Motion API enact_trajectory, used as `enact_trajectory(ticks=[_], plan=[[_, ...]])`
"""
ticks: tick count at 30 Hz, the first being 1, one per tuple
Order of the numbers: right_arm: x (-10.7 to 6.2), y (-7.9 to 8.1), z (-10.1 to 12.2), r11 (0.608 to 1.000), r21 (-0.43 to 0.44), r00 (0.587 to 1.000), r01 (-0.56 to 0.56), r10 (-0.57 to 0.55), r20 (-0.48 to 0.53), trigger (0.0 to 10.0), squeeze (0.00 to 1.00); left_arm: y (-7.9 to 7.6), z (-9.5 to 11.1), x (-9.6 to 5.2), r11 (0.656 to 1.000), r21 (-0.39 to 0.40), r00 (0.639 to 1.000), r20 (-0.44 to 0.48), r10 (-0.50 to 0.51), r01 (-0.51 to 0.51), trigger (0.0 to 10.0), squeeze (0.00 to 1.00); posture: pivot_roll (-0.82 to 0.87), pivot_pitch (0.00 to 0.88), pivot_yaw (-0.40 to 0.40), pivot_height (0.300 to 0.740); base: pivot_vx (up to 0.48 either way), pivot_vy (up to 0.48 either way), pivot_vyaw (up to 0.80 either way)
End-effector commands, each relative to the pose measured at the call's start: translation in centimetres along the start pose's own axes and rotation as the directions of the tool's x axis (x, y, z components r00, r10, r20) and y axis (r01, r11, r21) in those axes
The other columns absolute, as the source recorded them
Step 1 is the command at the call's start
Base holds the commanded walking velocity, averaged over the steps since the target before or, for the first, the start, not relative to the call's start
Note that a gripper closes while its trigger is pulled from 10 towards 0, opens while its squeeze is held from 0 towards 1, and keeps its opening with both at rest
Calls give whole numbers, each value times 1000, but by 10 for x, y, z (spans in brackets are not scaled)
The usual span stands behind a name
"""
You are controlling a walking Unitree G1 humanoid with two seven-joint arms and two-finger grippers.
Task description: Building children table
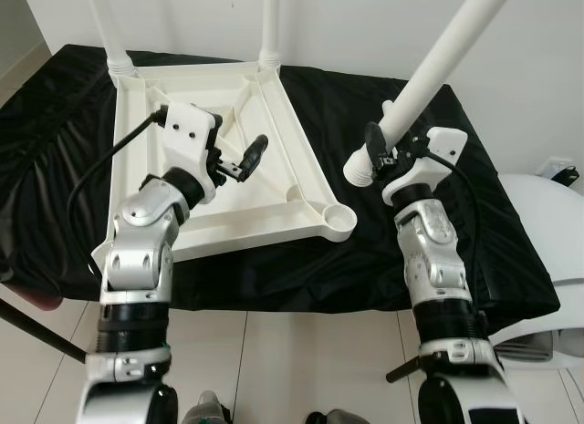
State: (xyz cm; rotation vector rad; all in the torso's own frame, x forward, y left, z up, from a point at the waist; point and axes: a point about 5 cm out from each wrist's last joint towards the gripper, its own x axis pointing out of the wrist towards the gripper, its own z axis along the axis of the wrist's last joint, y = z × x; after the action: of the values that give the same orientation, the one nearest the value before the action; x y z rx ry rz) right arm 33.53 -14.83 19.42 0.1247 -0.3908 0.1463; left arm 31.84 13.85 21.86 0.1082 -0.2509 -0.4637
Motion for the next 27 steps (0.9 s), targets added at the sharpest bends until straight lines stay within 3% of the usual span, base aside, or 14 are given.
enact_trajectory(ticks=[1,7,11,14,27], plan=[[-1,3,4,1000,-5,1000,-10,10,25,10000,0,16,2,-6,934,-16,934,30,356,-356,10000,0,39,0,-29,740,0,0,0],[-6,9,-1,1000,-15,1000,-11,11,6,10000,0,14,-1,-14,919,-39,918,50,394,-393,10000,0,47,0,-34,740,0,0,0],[-14,18,-2,998,-59,1000,-6,6,12,10000,0,15,-6,-35,873,-68,871,71,487,-483,10000,0,52,0,-37,740,0,0,0],[-17,20,-3,998,-60,1000,7,-6,15,10000,0,14,-10,-42,864,-68,862,64,504,-500,10000,0,53,0,-38,740,0,0,0],[-34,4,-12,987,-128,995,93,-95,-8,10000,0,11,-24,-62,845,-42,845,29,534,-533,10000,0,44,0,-31,740,0,0,0]])
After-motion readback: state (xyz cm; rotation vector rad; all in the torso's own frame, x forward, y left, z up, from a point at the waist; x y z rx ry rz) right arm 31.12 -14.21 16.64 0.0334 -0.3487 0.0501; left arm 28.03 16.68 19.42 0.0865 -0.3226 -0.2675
